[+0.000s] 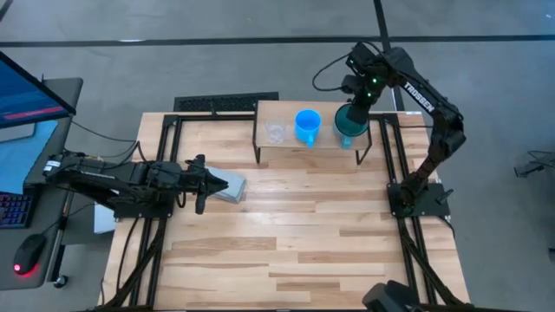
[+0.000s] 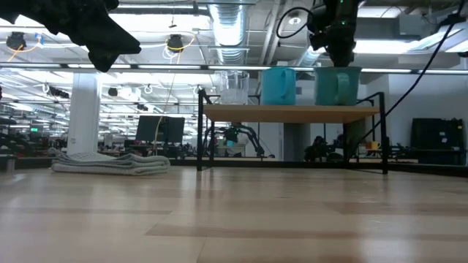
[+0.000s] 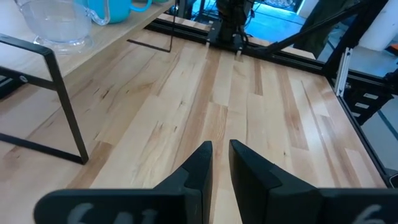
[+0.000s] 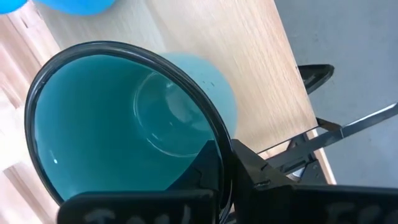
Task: Stack small to large cups/mugs on shelf
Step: Put the green mug on the shelf
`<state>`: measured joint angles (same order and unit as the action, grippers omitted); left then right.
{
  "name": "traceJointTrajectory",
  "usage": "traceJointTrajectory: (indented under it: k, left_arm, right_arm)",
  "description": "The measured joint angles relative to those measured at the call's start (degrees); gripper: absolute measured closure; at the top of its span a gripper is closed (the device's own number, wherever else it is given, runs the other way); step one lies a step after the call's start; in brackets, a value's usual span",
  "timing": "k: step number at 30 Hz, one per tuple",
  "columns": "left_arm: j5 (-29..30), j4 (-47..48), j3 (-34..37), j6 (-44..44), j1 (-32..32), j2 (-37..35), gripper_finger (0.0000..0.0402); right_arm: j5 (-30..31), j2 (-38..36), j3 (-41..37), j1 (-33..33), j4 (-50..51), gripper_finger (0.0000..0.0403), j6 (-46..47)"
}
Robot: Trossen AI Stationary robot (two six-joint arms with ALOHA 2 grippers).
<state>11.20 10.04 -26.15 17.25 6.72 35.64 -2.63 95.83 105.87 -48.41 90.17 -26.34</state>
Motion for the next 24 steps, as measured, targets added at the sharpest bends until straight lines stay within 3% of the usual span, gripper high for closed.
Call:
traceJointTrajectory:
  k: [24]
  left_arm:
    - [-0.48,0.07,0.00,0.45,0.02,0.00,0.0358]
  right_arm:
    - [0.33,1.14,1.92,0.42,-0.06,0.0374,-0.69]
